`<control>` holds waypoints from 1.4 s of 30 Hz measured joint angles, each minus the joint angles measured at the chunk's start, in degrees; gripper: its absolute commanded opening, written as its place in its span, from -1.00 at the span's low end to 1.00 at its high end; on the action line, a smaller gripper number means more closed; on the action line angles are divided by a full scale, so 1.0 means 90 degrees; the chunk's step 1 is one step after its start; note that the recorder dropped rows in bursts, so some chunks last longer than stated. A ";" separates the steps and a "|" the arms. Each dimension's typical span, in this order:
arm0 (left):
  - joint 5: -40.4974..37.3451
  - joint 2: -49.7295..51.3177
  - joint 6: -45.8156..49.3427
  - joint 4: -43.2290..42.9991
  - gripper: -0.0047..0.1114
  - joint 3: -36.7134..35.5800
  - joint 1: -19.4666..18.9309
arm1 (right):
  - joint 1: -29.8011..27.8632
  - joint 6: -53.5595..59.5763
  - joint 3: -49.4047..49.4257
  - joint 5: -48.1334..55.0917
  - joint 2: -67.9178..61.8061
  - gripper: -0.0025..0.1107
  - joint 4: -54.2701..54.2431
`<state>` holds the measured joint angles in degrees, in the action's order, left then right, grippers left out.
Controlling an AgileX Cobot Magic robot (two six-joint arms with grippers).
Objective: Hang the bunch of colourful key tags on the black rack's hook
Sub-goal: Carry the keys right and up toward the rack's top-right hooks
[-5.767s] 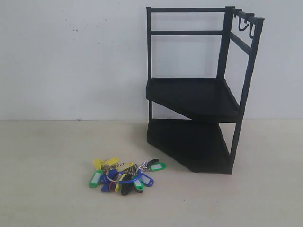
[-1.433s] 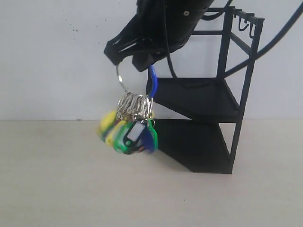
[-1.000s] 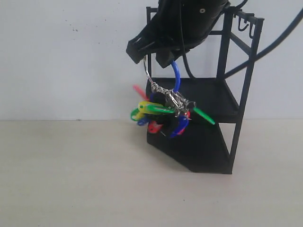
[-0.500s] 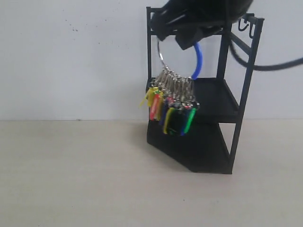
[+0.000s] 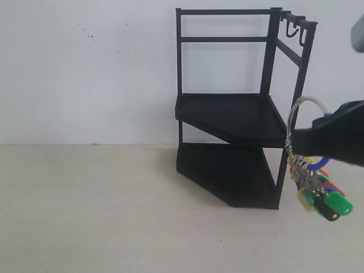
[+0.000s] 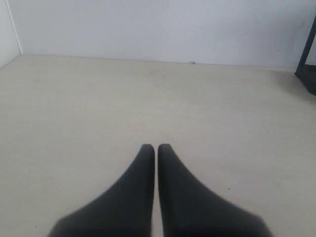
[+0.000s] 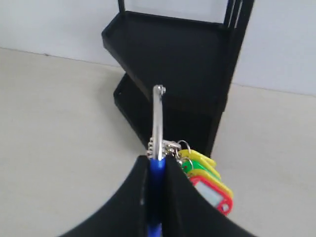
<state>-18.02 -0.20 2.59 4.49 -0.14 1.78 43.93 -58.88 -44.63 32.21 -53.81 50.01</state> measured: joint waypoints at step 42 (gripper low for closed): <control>0.0000 0.0000 0.0000 0.0000 -0.84 0.0000 0.0000 | -0.3080 -0.2805 -0.0997 -0.1834 -0.2335 -0.96 0.3864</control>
<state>-18.02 -0.20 2.59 4.49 -0.14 1.78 16.21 -84.12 -53.60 15.71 -74.82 84.79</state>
